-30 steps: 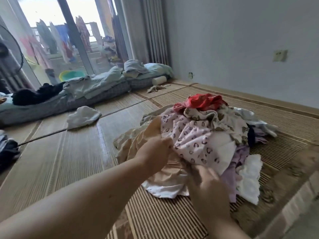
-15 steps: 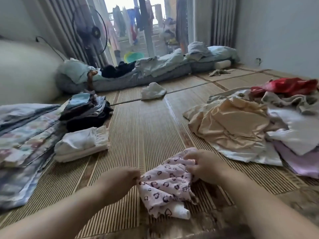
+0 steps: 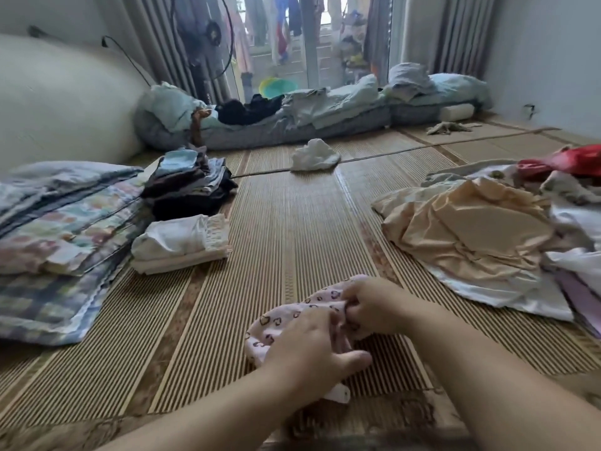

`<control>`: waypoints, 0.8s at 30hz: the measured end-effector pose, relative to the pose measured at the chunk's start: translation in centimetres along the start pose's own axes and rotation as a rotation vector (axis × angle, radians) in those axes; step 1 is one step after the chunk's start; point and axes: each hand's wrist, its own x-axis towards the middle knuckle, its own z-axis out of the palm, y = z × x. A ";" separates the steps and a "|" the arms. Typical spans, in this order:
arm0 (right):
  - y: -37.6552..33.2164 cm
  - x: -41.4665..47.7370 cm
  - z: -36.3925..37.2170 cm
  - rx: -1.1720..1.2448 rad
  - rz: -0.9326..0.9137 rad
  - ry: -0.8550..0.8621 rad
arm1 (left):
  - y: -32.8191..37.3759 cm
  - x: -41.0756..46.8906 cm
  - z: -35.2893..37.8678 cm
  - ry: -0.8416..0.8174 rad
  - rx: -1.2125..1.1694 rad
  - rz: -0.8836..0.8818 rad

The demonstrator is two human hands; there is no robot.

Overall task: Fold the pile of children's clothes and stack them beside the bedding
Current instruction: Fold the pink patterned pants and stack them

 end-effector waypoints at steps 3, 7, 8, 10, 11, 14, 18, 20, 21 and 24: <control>-1.6 0.5 -1.8 0.107 -0.017 0.109 | 0.7 1.4 -0.4 -0.017 -0.288 -0.184; -3.8 -0.1 -4.0 0.264 -0.106 0.143 | -0.5 2.0 -4.2 0.100 -0.373 -0.076; -4.0 -0.4 -4.6 0.258 -0.116 0.141 | -1.0 1.8 -5.6 0.111 -0.335 -0.076; -3.8 -1.2 -5.9 0.252 -0.118 0.143 | -1.7 1.4 -8.9 0.097 -0.293 -0.077; -3.7 -1.7 -6.6 0.272 -0.112 0.150 | -2.2 1.3 -10.7 0.076 -0.256 -0.059; -3.7 -3.0 -8.7 0.415 -0.119 0.215 | -1.9 0.8 -16.3 0.026 -0.102 -0.009; -6.0 -4.6 -13.3 0.652 -0.205 0.320 | 1.9 0.7 -23.0 0.117 -0.103 0.055; -7.9 -5.1 -16.5 0.764 -0.253 0.375 | 4.3 0.2 -26.4 0.187 -0.041 0.117; -9.1 -5.2 -18.2 0.854 -0.276 0.390 | 5.1 -0.1 -27.9 0.208 -0.032 0.128; -12.7 -5.6 -22.3 0.986 -0.274 0.405 | 6.5 -0.7 -31.3 0.385 0.013 0.074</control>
